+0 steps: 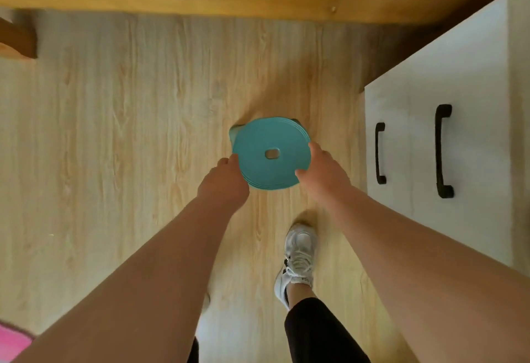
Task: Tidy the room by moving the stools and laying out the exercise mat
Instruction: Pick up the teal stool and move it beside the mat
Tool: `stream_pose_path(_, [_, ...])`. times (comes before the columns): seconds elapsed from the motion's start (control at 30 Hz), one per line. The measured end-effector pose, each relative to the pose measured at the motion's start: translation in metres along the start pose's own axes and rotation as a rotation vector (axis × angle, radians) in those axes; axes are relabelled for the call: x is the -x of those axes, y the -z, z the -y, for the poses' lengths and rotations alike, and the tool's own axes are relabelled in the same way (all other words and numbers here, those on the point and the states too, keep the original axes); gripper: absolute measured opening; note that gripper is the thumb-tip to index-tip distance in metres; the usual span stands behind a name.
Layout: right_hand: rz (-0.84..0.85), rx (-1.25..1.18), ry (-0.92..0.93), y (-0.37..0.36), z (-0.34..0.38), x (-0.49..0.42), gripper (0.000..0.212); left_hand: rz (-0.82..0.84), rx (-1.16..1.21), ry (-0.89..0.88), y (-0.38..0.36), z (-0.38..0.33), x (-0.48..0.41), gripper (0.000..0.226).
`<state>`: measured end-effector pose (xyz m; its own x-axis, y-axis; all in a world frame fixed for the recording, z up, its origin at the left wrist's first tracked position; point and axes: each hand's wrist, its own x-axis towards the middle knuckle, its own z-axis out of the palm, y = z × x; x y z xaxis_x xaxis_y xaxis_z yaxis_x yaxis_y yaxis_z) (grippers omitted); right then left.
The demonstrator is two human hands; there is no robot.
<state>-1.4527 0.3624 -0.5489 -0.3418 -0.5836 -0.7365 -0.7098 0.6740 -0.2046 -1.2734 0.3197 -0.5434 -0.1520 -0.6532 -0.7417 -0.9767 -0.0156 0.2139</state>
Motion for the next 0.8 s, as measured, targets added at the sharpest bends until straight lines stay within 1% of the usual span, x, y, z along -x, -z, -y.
stream_pose_path(0.1, [-0.034,-0.02,-0.016,-0.018,-0.004,-0.038,0.071,-0.004,0.057,0.023,-0.016,0.007,-0.036,0.047])
stream_pose_path(0.17, [-0.038,-0.076,-0.052,-0.028,-0.008,-0.059,0.07,0.002,0.15,0.092,-0.024,0.011,-0.057,0.049])
stream_pose_path(0.27, [-0.02,-0.191,-0.111,-0.041,-0.016,-0.089,0.064,0.057,0.336,0.223,-0.037,0.016,-0.086,0.061])
stream_pose_path(0.33, [-0.003,-0.231,-0.138,-0.047,-0.02,-0.103,0.063,0.12,0.5,0.277,-0.046,0.018,-0.097,0.056])
stream_pose_path(0.43, [0.004,-0.317,-0.197,-0.054,-0.019,-0.113,0.06,0.207,0.833,0.324,-0.055,0.023,-0.103,0.049])
stream_pose_path(0.53, [-0.021,-0.356,-0.258,-0.056,-0.014,-0.108,0.053,0.265,1.022,0.33,-0.055,0.03,-0.097,0.05])
stream_pose_path(0.63, [-0.007,-0.299,-0.225,-0.055,-0.004,-0.091,0.052,0.237,1.032,0.326,-0.049,0.042,-0.083,0.054])
stream_pose_path(0.73, [-0.004,-0.235,-0.195,-0.05,0.018,-0.065,0.052,0.097,0.942,0.343,-0.038,0.059,-0.061,0.053])
stream_pose_path(0.8, [-0.001,-0.197,-0.174,-0.048,0.045,-0.042,0.051,0.016,0.932,0.377,-0.025,0.08,-0.04,0.051])
